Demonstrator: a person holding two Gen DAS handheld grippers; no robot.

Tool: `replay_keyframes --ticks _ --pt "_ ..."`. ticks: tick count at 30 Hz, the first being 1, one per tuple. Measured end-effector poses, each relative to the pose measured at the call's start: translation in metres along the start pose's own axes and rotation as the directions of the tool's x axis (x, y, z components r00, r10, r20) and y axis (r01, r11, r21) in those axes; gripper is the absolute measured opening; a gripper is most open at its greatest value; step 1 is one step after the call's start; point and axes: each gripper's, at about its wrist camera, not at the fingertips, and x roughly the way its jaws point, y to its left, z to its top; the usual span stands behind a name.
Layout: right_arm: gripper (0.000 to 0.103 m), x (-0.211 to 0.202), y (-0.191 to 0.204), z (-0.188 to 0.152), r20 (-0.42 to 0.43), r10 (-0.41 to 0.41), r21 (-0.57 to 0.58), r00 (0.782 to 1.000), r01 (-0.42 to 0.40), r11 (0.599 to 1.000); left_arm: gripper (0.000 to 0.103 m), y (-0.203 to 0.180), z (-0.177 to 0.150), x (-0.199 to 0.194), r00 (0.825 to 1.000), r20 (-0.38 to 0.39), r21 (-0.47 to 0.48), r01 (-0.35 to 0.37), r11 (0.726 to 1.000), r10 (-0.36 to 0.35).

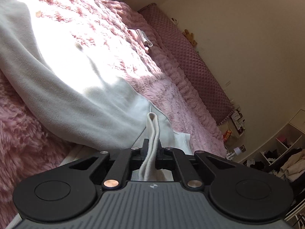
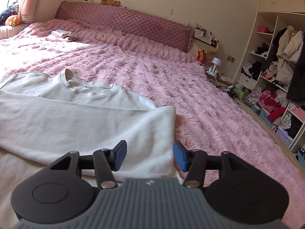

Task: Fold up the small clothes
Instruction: 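Lay the sleeve on the body and open the right gripper, then grasp the other sleeve cuff with the left gripper and lift it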

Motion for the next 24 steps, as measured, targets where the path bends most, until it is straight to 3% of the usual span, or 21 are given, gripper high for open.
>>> replay_keyframes --ticks 2,4,6,8,9,10,11,17,24 --pt "0.050 0.007 0.003 0.000 -0.019 0.010 -0.008 1.000 -0.010 1.000 0.004 0.011 0.000 0.007 0.999 -0.035 -0.036 -0.035 0.999 0.034" --pt "0.050 0.012 0.007 0.001 -0.060 0.023 0.000 0.998 -0.023 1.000 0.015 0.010 0.004 0.003 0.999 -0.030 -0.049 -0.028 0.998 0.027" --pt "0.050 0.010 0.009 0.003 -0.073 0.044 0.029 0.996 -0.042 0.999 0.030 0.004 0.010 -0.007 1.000 -0.018 -0.033 -0.012 0.999 0.011" --pt "0.050 0.005 0.014 0.007 -0.067 0.073 0.044 0.995 -0.070 0.997 0.056 -0.004 0.017 -0.023 1.000 0.001 -0.004 0.001 1.000 -0.001" --pt "0.052 0.002 0.019 0.010 -0.059 0.093 0.044 0.994 -0.091 0.995 0.064 -0.006 0.021 -0.033 1.000 0.013 0.007 0.002 1.000 -0.002" --pt "0.055 -0.002 0.025 0.013 -0.050 0.113 0.043 0.992 -0.111 0.993 0.081 -0.007 0.026 -0.045 1.000 0.020 0.014 -0.006 1.000 0.006" --pt "0.057 -0.006 0.033 0.016 -0.040 0.136 0.043 0.990 -0.134 0.990 0.089 -0.006 0.031 -0.055 1.000 0.022 0.015 -0.009 1.000 0.009" --pt "0.064 -0.032 0.098 0.042 0.014 0.273 0.004 0.962 -0.273 0.962 0.089 0.022 0.069 -0.125 0.993 0.094 -0.023 -0.063 0.998 0.065" --pt "0.066 -0.062 0.177 0.058 0.040 0.413 -0.104 0.910 -0.407 0.907 0.089 0.095 0.118 -0.185 0.940 0.248 -0.149 -0.200 0.968 0.232"
